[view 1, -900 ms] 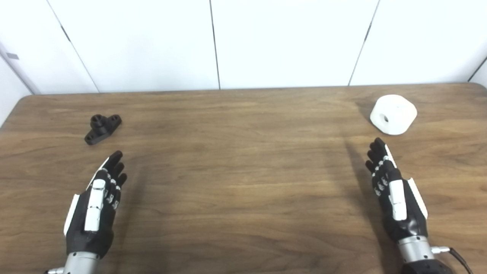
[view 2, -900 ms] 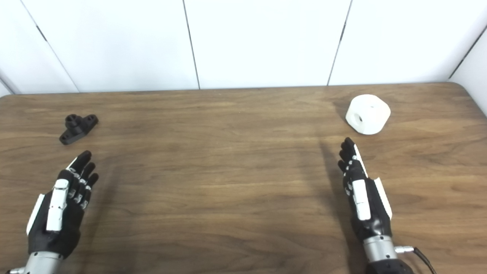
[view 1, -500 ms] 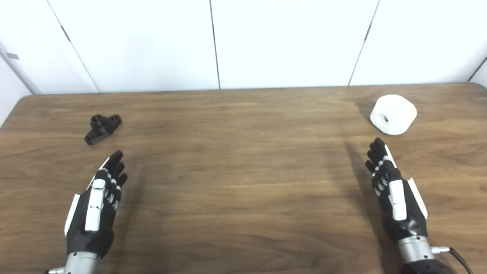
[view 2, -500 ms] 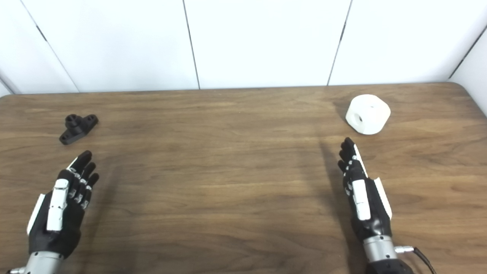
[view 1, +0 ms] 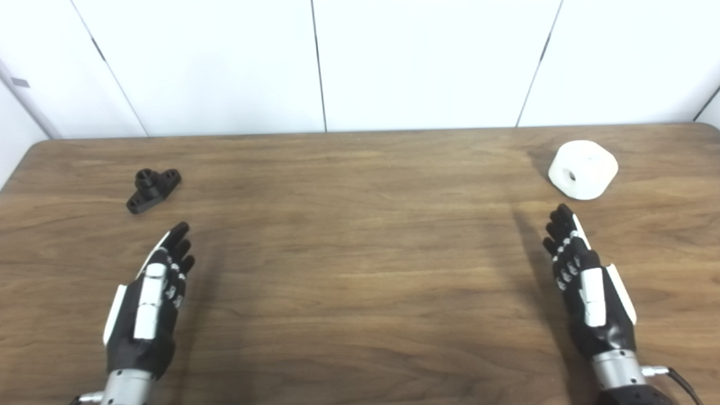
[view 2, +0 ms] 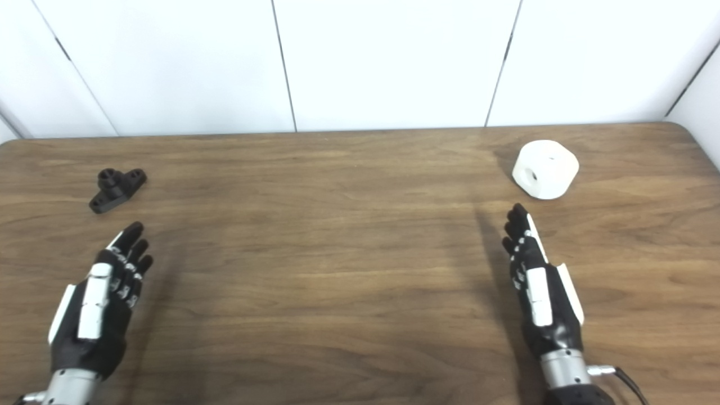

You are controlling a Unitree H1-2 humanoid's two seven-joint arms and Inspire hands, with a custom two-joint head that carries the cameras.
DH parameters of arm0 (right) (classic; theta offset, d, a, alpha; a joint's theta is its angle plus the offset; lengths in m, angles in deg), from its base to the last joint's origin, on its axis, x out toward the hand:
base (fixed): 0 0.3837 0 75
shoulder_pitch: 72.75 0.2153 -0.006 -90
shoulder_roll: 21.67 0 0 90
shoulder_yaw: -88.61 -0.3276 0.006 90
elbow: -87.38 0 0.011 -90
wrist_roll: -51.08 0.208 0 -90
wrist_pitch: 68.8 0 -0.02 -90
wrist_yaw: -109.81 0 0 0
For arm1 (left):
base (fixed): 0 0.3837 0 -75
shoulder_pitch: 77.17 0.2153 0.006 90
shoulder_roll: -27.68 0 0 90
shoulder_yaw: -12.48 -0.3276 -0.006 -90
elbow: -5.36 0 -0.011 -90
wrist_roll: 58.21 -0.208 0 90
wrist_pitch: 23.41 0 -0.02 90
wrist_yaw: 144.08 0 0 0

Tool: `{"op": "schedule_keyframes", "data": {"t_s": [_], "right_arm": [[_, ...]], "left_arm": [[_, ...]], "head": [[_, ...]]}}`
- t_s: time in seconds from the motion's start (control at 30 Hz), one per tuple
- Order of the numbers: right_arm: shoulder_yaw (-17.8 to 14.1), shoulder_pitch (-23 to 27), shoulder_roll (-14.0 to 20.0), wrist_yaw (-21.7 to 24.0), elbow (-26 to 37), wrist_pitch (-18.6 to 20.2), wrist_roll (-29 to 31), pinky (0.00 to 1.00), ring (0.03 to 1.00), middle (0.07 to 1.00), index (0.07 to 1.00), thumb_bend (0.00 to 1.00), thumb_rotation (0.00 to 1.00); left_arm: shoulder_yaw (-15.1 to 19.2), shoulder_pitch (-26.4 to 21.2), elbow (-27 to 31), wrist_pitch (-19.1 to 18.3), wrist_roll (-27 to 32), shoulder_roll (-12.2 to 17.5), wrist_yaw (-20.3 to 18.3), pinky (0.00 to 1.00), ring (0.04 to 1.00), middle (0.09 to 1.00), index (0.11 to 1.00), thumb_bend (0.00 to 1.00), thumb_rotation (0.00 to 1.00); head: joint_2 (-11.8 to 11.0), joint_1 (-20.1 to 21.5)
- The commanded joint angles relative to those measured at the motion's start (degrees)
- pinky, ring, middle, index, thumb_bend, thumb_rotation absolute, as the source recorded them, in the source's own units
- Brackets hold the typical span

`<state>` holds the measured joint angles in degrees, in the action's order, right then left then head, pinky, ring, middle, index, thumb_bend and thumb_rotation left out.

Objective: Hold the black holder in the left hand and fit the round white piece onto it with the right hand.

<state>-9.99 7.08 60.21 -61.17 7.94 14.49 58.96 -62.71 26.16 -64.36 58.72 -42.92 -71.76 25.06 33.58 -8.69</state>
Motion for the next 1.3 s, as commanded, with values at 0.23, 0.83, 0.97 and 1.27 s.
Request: {"op": "schedule_keyframes", "data": {"t_s": [0.23,0.83,0.97,1.27], "right_arm": [[-1.3,-1.3,4.7,1.9,-5.9,-3.2,3.4,1.0,1.0,1.0,1.0,0.7,1.0],[-1.8,0.4,6.6,2.7,-11.4,-6.1,4.3,1.0,1.0,1.0,1.0,0.73,1.0],[-1.8,0.5,6.8,3.0,-12.0,-6.8,4.9,1.0,1.0,1.0,1.0,0.7,1.0],[-1.6,0.9,6.9,2.7,-12.4,-6.6,4.5,1.0,1.0,1.0,1.0,0.72,1.0]], "left_arm": [[-3.9,2.4,-0.5,4.8,-2.4,-2.3,2.5,0.99,0.984,0.962,0.891,0.38,0.66],[-8.5,2.4,-3.4,8.2,-5.3,-2.7,4.8,1.0,1.0,0.991,0.917,0.46,0.71],[-8.9,2.4,-3.7,8.8,-5.5,-3.0,5.2,1.0,1.0,0.99,0.915,0.46,0.72],[-8.9,2.3,-3.6,7.8,-6.0,-3.1,7.3,1.0,1.0,1.0,0.935,0.47,0.6]], "head": [[-3.3,-6.6],[-7.0,-11.5],[-7.2,-11.7],[-7.3,-11.2]]}}
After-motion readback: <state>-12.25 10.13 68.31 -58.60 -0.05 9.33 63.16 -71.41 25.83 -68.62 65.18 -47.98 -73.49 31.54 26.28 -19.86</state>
